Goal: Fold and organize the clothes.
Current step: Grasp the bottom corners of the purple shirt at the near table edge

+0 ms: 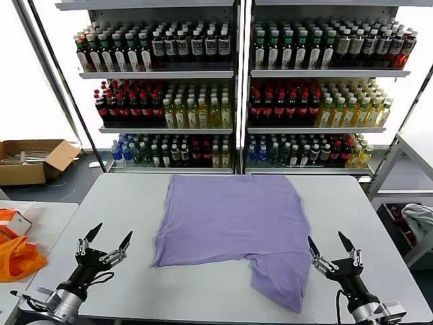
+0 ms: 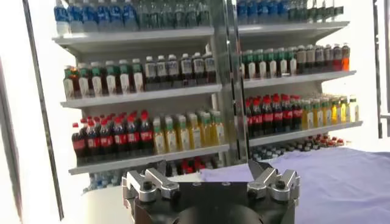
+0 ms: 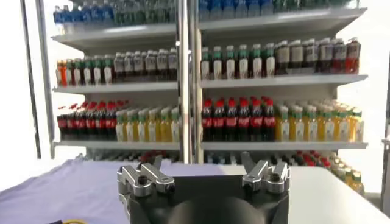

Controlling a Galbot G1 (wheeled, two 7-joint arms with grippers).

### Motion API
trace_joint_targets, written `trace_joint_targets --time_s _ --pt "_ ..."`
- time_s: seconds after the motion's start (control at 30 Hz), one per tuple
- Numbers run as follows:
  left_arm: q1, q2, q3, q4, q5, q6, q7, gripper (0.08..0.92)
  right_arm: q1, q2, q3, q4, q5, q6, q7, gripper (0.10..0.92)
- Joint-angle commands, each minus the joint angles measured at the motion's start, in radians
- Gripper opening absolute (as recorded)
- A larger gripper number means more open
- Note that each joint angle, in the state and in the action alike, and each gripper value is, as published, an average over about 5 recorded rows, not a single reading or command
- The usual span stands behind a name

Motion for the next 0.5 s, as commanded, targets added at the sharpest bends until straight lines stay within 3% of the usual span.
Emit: trace_joint_targets --time_s 0.03,0.23,0.5 --pt "0.012 0.139 0.065 -0.024 -0.081 0.178 -0.135 0.823 -0.027 -0.077 -0.006 0.022 0.018 -0.063 0.015 0.823" --pt "0.034 0.241 0.133 -0.051 -0.217 0.294 -0.217 0.823 -0.107 -0.164 -0.018 0.105 0.055 -0.163 0.091 0.823" --pt "0.007 0.27 0.223 -0.062 -0.255 0.372 -0.265 0.823 -0.161 -0.144 -0.076 0.149 0.018 -0.254 0.162 0.823"
